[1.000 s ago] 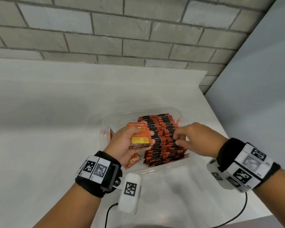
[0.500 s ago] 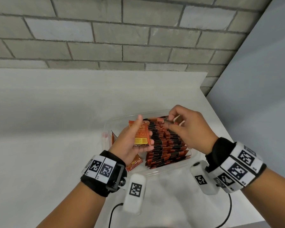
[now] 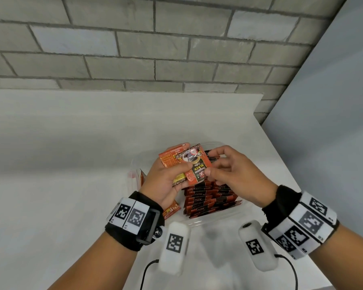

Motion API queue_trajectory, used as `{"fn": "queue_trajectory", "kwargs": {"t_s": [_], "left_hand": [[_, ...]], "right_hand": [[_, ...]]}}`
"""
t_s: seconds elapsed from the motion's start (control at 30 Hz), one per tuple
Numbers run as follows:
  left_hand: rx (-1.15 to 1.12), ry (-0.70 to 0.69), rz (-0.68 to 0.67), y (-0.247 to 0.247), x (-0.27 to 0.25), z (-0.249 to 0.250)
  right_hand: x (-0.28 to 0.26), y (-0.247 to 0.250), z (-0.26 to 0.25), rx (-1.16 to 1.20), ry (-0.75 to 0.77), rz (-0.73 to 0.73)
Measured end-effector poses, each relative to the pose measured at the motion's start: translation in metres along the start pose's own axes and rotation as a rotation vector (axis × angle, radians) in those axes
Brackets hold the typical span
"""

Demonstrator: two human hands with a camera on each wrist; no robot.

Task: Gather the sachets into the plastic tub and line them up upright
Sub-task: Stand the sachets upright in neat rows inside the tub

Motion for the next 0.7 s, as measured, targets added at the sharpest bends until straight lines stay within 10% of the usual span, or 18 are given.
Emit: {"fn": "queue_trajectory", "kwargs": {"t_s": [0.4, 0.57, 0.7], "left_hand": [[0.080, 0.015, -0.022, -0.002, -0.005, -0.005], [0.070, 0.009, 0.057, 0.010, -0.001, -0.005], [0.065, 0.012, 0.112, 0.020, 0.003, -0.003]], "right_hand": [[-0.005, 0.004, 0.005, 0.315, -0.036, -0.031], [-0.006, 0.043, 0.017, -0.154, 0.085, 0.046], [-0.012, 0.045, 0.024, -0.609, 0.158, -0.223]]}}
Point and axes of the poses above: each hand's wrist, its own x-axis towards the middle knuckle, its own y-axis out of the back of the hand, z = x × y, the point moved 4 cm from there along x, towards the middle knuckle, and after that the axes turned 15 degrees about -x, right-handed, at the moved point
